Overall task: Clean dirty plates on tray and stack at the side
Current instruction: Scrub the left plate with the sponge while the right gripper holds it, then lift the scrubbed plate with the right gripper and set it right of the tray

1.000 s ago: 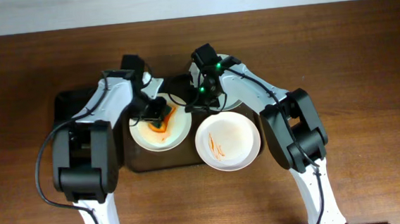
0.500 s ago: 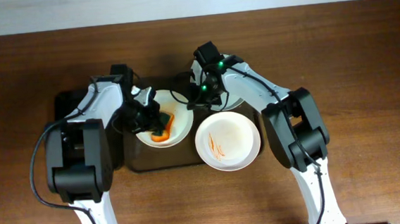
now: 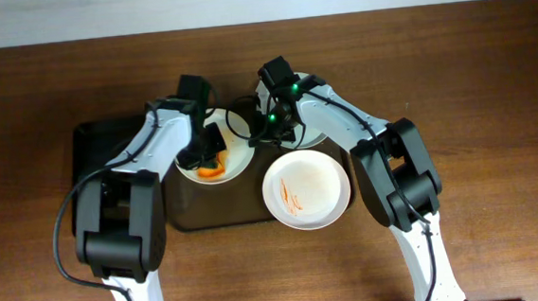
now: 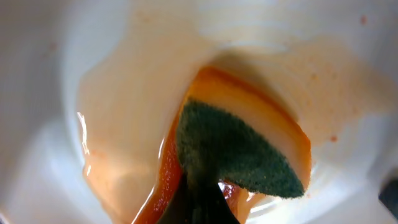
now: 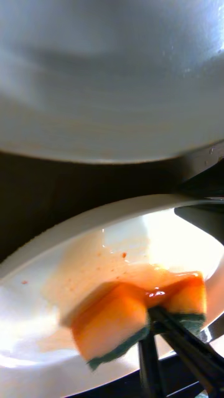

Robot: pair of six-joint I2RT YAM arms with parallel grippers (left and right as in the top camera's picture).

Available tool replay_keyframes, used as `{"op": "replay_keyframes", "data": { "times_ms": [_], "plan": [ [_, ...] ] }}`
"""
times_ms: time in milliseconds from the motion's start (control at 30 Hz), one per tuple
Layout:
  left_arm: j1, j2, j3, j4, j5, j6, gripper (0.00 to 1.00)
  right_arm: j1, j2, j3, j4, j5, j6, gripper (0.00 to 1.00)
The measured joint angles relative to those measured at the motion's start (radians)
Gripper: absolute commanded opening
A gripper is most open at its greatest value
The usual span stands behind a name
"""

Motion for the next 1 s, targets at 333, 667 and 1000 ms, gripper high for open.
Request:
{"op": "replay_keyframes", "data": {
  "times_ms": [333,667,1000],
  "plan": [
    [-0.082,0.027,0.040,-0.024,-0.216,-0.037,0.00,0.000,0.000,0.000,0.000,0.003,0.016,0.04],
    [-0.018,0.115,0.401,-0.293,-0.242,0.160,0.00,0.004,0.000,0.000,-0.007,0.009,0.013,0.04],
    [-0.012,0.115,0.642,-0.437,-0.154,0.283,0.00,0.029,0.000,0.000,0.020,0.047,0.003,0.19]
  ]
}}
